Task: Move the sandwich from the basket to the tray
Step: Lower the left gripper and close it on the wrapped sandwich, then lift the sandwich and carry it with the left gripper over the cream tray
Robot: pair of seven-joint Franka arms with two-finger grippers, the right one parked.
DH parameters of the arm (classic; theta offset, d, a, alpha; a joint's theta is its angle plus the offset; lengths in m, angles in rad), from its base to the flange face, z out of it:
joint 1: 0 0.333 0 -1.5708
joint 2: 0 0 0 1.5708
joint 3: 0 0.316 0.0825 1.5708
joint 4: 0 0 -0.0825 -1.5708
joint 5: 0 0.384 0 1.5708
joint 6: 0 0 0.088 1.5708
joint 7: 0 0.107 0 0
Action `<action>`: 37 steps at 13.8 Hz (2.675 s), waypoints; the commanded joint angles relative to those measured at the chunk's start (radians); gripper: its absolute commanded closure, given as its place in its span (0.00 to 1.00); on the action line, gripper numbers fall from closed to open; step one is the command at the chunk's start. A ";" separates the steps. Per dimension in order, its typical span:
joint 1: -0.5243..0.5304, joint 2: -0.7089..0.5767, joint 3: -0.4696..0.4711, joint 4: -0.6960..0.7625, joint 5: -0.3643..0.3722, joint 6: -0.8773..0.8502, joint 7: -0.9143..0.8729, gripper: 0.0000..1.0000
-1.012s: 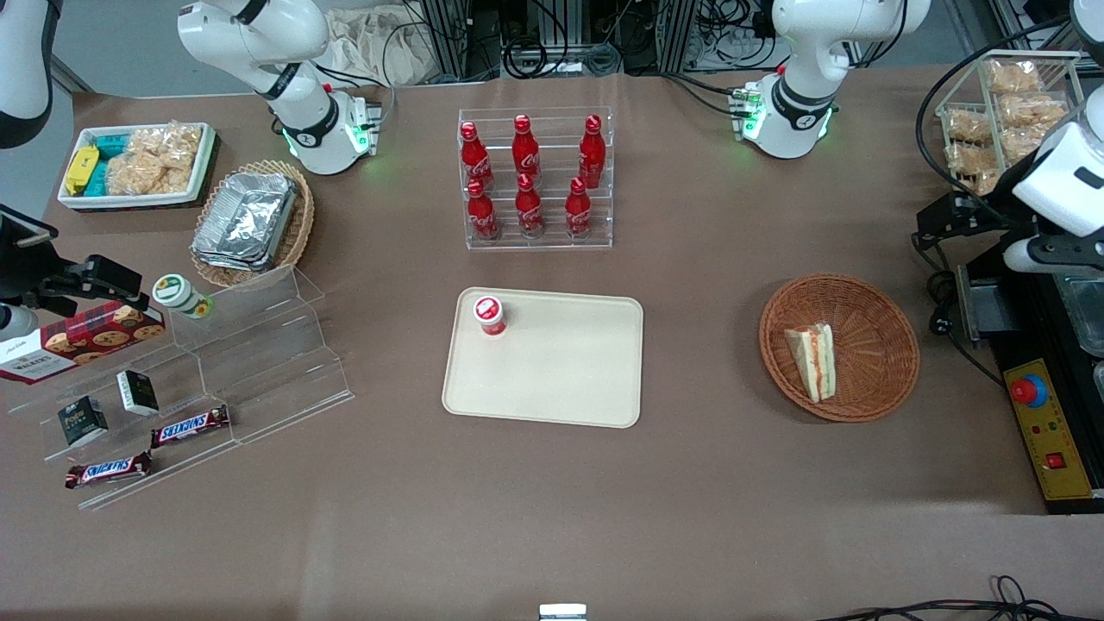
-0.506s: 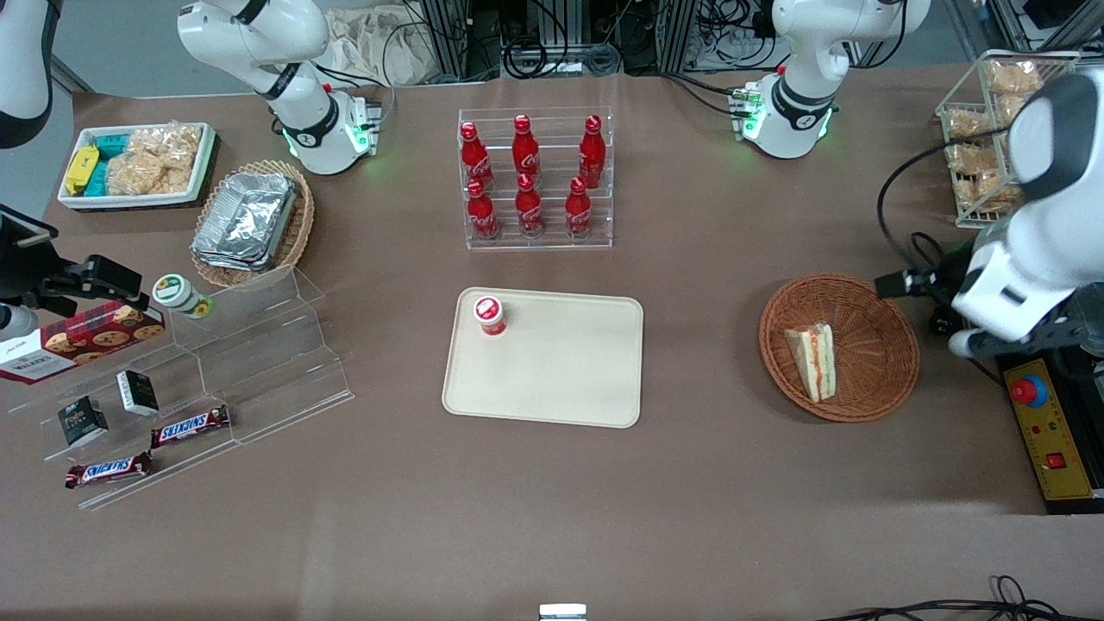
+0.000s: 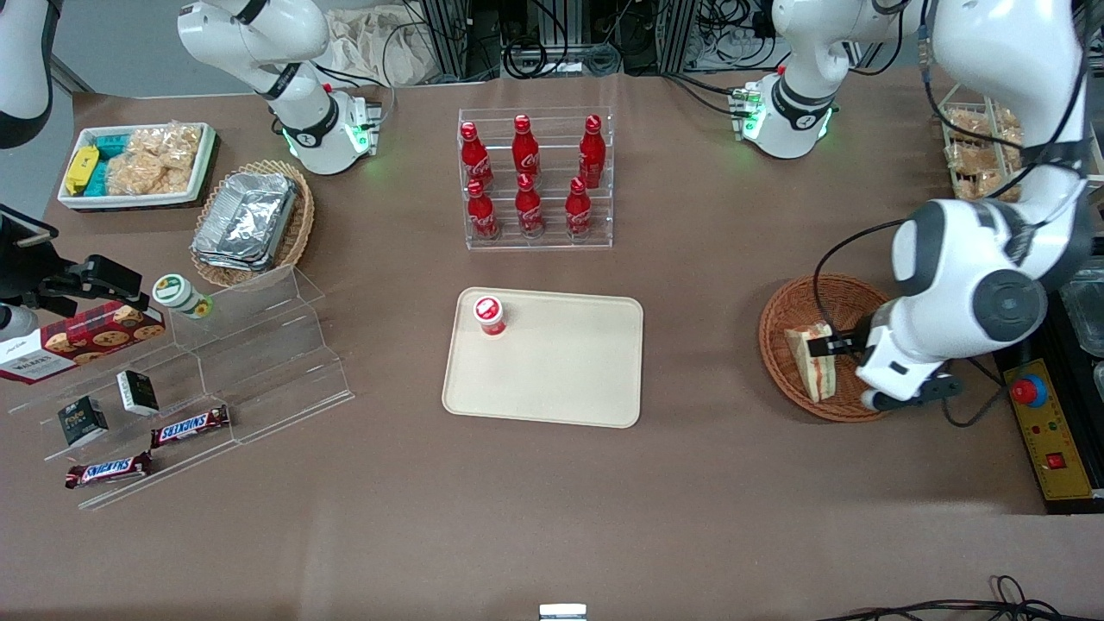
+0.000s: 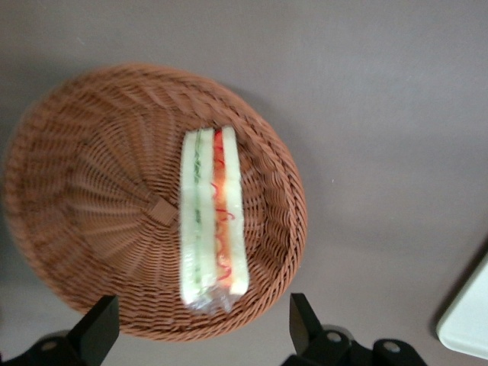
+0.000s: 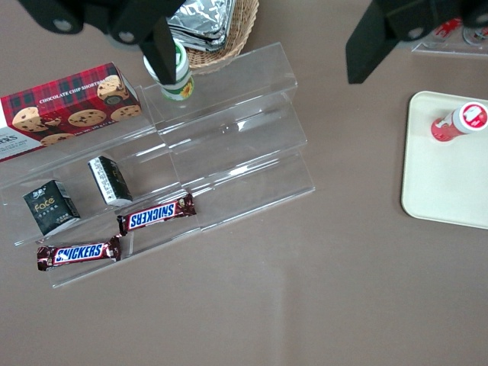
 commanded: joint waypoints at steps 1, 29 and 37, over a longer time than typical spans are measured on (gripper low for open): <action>-0.019 0.001 0.004 -0.103 0.023 0.111 -0.037 0.00; -0.025 -0.073 -0.449 0.477 0.112 -0.585 -0.541 1.00; -0.142 0.214 -0.494 0.472 0.128 -0.262 -0.824 1.00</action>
